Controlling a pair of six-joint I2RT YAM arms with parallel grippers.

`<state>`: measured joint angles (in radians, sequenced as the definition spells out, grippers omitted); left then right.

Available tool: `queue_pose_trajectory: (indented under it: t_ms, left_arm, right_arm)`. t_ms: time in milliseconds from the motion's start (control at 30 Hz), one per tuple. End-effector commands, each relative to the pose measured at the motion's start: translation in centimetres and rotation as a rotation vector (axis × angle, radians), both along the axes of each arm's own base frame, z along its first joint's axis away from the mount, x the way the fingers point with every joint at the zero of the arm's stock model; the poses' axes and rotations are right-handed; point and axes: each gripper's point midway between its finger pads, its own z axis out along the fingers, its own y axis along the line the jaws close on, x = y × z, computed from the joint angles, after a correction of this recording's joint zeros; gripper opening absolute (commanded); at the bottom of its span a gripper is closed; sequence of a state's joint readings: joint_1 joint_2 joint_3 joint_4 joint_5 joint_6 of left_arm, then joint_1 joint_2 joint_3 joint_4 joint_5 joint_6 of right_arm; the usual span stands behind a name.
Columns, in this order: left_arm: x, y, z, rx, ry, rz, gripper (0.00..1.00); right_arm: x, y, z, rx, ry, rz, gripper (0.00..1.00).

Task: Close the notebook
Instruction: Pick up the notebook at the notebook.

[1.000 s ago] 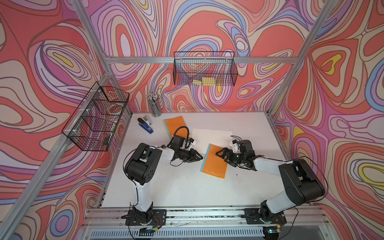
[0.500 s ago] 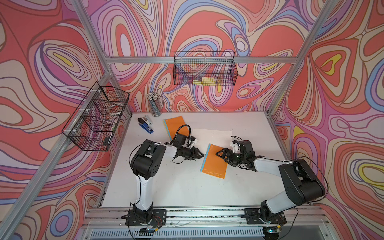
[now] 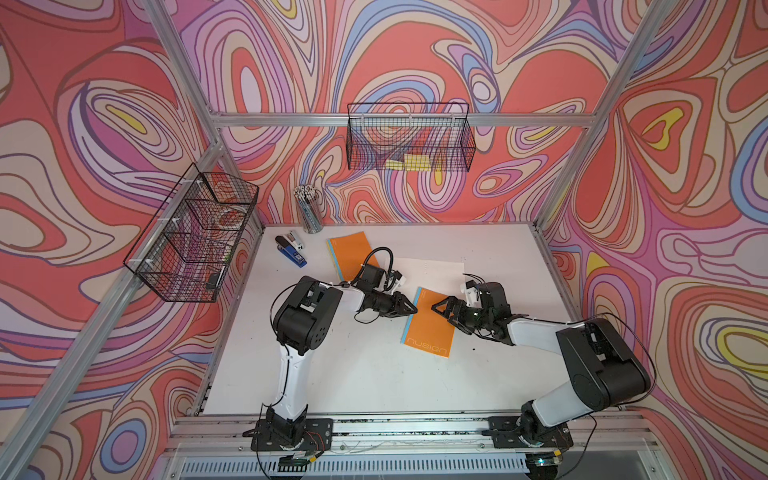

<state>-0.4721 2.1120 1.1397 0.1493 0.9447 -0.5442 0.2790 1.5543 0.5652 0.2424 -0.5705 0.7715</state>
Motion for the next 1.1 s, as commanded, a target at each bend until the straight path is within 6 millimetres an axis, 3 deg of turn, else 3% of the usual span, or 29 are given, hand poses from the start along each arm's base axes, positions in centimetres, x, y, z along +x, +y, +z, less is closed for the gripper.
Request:
queue_pose_trajectory:
  t_ms: [0,133,300,700,1067]
  left_arm:
    - [-1.6,0.2,-2.0,0.006,0.077,-0.004,0.2]
    - [-1.4,-0.2,-0.7,-0.045,0.057,-0.002,0.0]
    - [-1.4,-0.3,0.9,-0.068,0.022,-0.01,0.0]
    - [-0.1,0.3,8.0,-0.048,-0.099,0.019,0.0]
    - [4.8,5.4,13.5,-0.007,-0.215,0.168,0.0]
  right_arm:
    - [-1.8,-0.4,-2.7,-0.026,0.098,-0.002,0.98]
    - [-1.8,-0.4,-2.8,-0.024,0.099,-0.002,0.98]
    - [-1.4,-0.3,-2.0,-0.025,0.079,0.005,0.98]
    - [0.9,-0.3,4.9,-0.088,-0.043,0.027,0.98]
    - [0.9,-0.2,5.8,-0.086,-0.066,0.038,0.98]
